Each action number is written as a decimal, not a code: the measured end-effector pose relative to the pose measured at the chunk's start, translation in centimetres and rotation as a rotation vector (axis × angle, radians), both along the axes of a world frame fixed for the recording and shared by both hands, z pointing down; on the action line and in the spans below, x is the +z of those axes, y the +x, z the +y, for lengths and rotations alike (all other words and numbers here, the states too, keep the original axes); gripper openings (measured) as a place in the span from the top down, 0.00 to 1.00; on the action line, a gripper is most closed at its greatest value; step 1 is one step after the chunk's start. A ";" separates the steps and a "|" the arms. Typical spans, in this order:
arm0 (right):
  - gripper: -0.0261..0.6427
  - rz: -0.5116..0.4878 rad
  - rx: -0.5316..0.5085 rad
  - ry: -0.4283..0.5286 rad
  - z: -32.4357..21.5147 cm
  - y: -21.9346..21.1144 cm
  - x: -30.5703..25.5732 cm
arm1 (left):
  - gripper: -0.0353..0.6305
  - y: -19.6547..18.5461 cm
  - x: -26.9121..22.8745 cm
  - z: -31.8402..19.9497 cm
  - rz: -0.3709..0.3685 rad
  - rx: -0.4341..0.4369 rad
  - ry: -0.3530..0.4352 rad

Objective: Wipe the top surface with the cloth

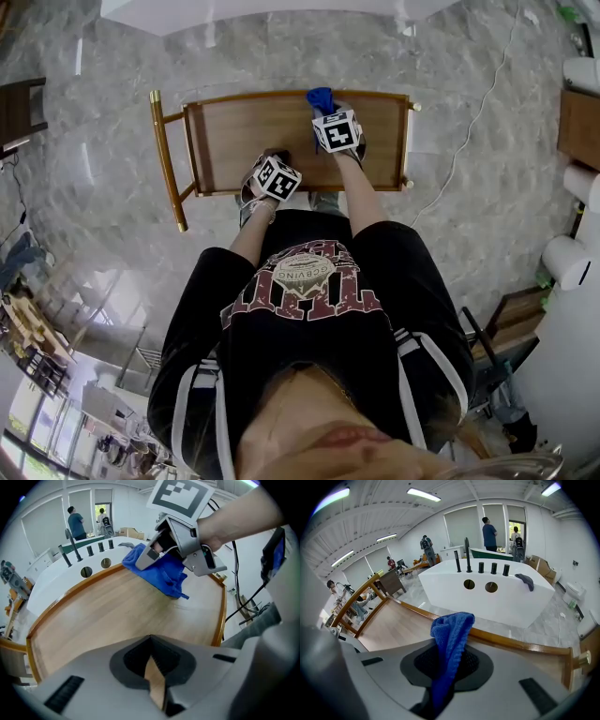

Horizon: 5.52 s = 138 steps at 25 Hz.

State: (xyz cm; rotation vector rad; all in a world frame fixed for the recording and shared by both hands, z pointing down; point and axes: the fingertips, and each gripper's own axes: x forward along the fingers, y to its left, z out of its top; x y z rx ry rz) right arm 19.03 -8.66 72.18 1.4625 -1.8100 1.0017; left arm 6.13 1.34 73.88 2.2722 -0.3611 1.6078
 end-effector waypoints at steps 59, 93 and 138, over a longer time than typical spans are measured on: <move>0.88 0.140 0.188 -0.049 7.3 16.5 -0.6 | 0.88 -0.1 -0.3 0.2 -0.033 -0.080 0.018; 0.88 0.064 0.204 -0.070 15.5 17.3 -1.2 | 0.88 -0.3 -0.1 0.3 -0.035 -0.061 0.029; 0.88 0.025 0.243 -0.087 13.4 8.9 0.6 | 0.88 -0.4 -0.1 0.6 0.051 -0.006 0.039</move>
